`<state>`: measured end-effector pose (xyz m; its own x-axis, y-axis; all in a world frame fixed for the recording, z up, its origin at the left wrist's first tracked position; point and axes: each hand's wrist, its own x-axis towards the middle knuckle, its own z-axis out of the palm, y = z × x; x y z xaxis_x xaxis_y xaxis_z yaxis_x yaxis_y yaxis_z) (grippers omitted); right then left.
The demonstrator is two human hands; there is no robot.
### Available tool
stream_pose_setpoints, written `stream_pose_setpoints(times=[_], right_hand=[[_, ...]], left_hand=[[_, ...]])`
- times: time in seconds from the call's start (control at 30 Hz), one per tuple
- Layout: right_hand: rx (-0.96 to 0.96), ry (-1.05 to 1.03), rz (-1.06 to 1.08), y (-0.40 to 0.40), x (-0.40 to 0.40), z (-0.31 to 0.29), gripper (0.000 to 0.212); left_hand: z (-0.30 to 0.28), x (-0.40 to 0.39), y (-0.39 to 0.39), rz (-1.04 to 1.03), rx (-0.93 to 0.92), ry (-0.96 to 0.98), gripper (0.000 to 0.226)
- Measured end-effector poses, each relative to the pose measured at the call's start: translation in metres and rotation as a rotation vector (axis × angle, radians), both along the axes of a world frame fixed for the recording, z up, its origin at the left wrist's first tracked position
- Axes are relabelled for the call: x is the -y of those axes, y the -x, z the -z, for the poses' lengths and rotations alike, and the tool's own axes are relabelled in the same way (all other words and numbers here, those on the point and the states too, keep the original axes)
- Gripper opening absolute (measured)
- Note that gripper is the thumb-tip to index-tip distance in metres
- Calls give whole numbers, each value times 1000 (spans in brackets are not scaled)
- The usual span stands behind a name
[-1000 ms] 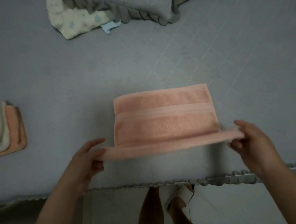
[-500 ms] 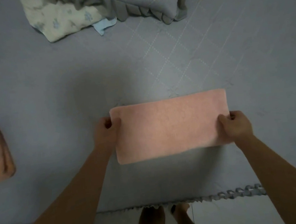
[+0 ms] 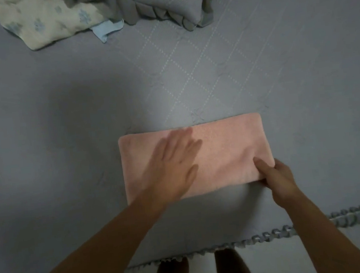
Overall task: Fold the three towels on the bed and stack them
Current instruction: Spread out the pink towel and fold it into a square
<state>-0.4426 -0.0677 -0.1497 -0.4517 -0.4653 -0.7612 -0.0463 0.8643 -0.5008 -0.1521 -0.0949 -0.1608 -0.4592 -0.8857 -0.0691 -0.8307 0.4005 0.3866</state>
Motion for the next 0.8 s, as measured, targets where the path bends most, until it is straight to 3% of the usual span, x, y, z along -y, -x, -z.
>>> stream_pose_setpoints(times=[0.07,0.13,0.2,0.3,0.37,0.5,0.57,0.63,0.8], right_hand=[[-166,150,-66,5,20,-10,17],[-350,246,-77,16,52,-14,23],[-464,256,-103,26,82,-10,29],[-785,173,-351,21,99,-2,43],[-883,301,-685,-7,93,-2,58],[-580,708,-1600,-96,52,16,68],[-531,768,-1883,-111,39,34,74],[-613,759,-1923,-88,51,53,78],[-863,573,-1734,3,119,72,76]], left_hand=[[10,-15,28,139,62,-43,60],[22,-23,43,113,194,-100,67],[29,-29,53,54,231,-152,69],[32,-44,60,-68,213,-180,65],[36,-53,43,-207,222,-214,68],[41,-59,10,-293,224,-213,79],[44,-60,10,-269,226,-177,81],[49,-63,10,-289,227,-171,83],[57,-66,13,-341,234,-183,90]])
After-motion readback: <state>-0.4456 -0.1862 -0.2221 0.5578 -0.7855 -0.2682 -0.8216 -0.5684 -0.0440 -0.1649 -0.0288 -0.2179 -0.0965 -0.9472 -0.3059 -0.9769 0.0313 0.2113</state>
